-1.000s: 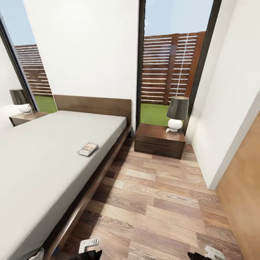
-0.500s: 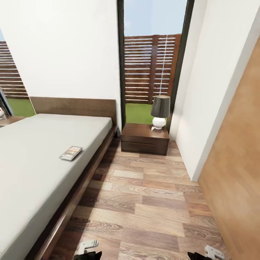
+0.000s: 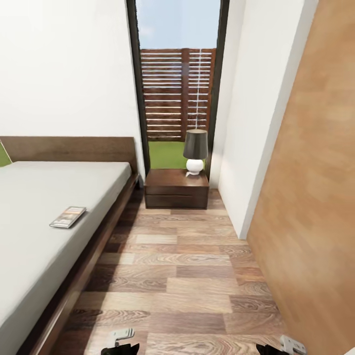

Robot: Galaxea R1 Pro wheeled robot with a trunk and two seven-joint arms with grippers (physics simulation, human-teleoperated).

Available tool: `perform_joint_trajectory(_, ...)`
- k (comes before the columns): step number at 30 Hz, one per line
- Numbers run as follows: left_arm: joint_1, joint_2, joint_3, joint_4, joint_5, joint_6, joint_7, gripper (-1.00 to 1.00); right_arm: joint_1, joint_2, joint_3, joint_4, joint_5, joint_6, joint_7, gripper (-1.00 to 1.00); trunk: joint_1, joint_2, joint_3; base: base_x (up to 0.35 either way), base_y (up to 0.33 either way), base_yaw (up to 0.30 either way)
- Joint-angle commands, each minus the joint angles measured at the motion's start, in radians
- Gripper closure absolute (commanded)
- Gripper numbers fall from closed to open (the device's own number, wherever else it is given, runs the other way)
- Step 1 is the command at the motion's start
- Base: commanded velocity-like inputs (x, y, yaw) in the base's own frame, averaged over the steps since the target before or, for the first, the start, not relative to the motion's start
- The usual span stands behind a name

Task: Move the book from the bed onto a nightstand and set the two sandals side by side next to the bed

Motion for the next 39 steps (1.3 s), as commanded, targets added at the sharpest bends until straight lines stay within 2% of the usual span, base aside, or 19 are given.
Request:
perform_joint_trajectory(1, -0.001, 0.000, 0.001, 0.003, 0.008, -0.002, -0.004, -1.00, -0.001, 0.000, 0.008, 0.001, -0.010, -0.001, 0.004, -1.00, 0.000, 0.000, -0.001, 0.000, -0.136, -0.277)
perform_joint_trajectory(22, -0.001, 0.000, 0.002, 0.015, 0.008, -0.003, -0.004, -1.00, 0.000, 0.001, 0.008, 0.001, -0.009, -0.001, 0.004, -1.00, 0.000, 0.000, -0.001, 0.000, -0.012, -0.266)
perform_joint_trajectory(33, -0.001, 0.000, 0.002, 0.015, 0.008, -0.003, -0.004, -1.00, 0.000, 0.001, 0.008, 0.001, -0.010, -0.001, 0.004, -1.00, 0.000, 0.000, -0.001, 0.000, 0.000, -0.032)
perform_joint_trajectory(39, 0.000, 0.000, 0.001, 0.015, 0.008, -0.003, -0.004, -1.00, 0.000, 0.001, 0.008, 0.001, -0.009, -0.001, 0.004, -1.00, 0.000, 0.000, -0.001, 0.011, -0.014, 0.171)
